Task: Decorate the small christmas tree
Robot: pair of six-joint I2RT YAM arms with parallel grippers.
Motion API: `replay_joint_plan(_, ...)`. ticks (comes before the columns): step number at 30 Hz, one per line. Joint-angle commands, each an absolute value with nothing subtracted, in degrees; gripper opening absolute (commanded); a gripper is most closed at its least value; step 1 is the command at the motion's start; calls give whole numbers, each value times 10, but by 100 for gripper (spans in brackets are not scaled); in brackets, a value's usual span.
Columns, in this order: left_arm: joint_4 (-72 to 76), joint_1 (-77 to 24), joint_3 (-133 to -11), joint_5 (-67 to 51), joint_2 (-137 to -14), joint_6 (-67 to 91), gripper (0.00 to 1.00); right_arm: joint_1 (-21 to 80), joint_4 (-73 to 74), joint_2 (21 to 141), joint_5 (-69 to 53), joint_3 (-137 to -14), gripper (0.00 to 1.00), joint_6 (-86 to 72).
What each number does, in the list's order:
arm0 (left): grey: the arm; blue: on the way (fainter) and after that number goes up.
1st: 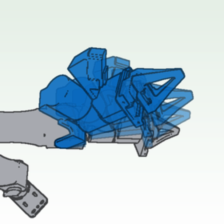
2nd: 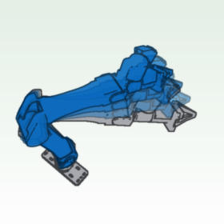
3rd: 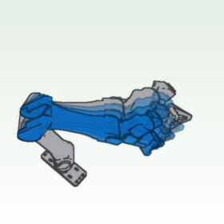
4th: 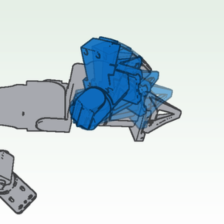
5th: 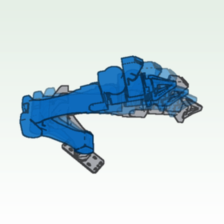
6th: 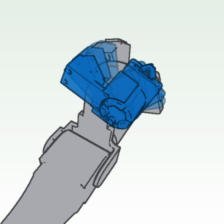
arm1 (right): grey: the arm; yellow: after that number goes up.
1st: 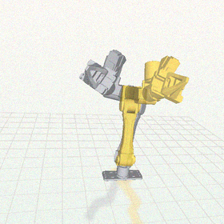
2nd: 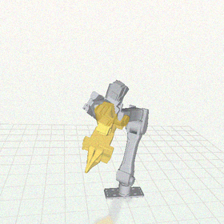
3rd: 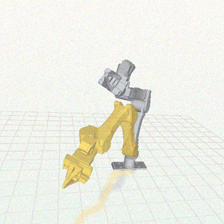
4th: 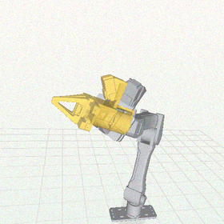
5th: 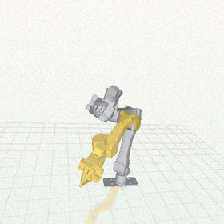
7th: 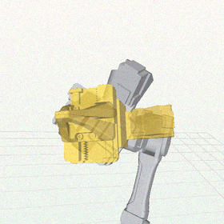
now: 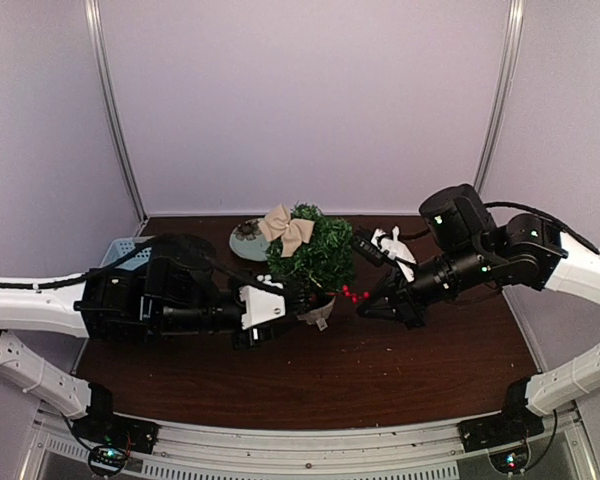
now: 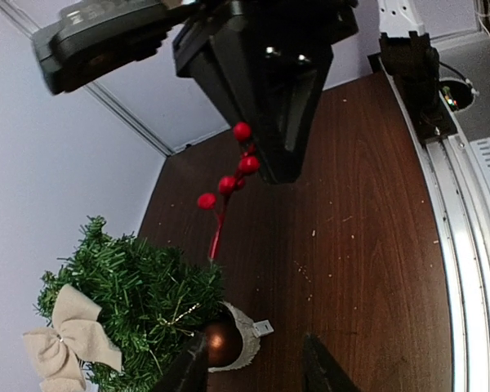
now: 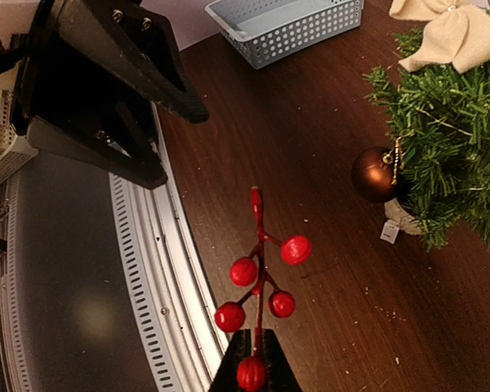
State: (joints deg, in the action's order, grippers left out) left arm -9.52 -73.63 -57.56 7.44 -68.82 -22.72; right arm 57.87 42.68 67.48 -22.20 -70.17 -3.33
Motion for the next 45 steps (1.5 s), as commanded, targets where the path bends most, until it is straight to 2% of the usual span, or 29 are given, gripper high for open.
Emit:
replay_joint_plan(1,-106,-753,-616,93,-717,-304,37,577,443,690,-281,-726,0,-59)
replay_joint_plan(11,-96,-783,-667,164,-783,-327,34,577,440,711,-311,-730,0,-63)
replay_joint_plan(14,-97,-785,-675,171,-798,-333,30,577,441,713,-317,-732,0,-63)
replay_joint_plan(18,-94,-786,-679,175,-808,-336,19,578,442,713,-322,-732,0,-62)
replay_joint_plan(22,-71,-787,-670,181,-806,-327,1,578,440,711,-325,-731,0,-58)
replay_joint_plan(23,-60,-787,-664,184,-803,-322,0,578,437,708,-325,-730,2,-57)
replay_joint_plan(28,32,-782,-614,175,-776,-267,0,574,423,678,-288,-721,43,-57)
replay_joint_plan(32,94,-772,-575,156,-760,-198,0,564,348,613,-231,-685,60,-75)
replay_joint_plan(36,153,-768,-553,146,-757,-143,0,556,243,559,-219,-640,62,-100)
replay_joint_plan(45,234,-766,-542,137,-771,-74,0,556,168,584,-259,-646,53,-110)
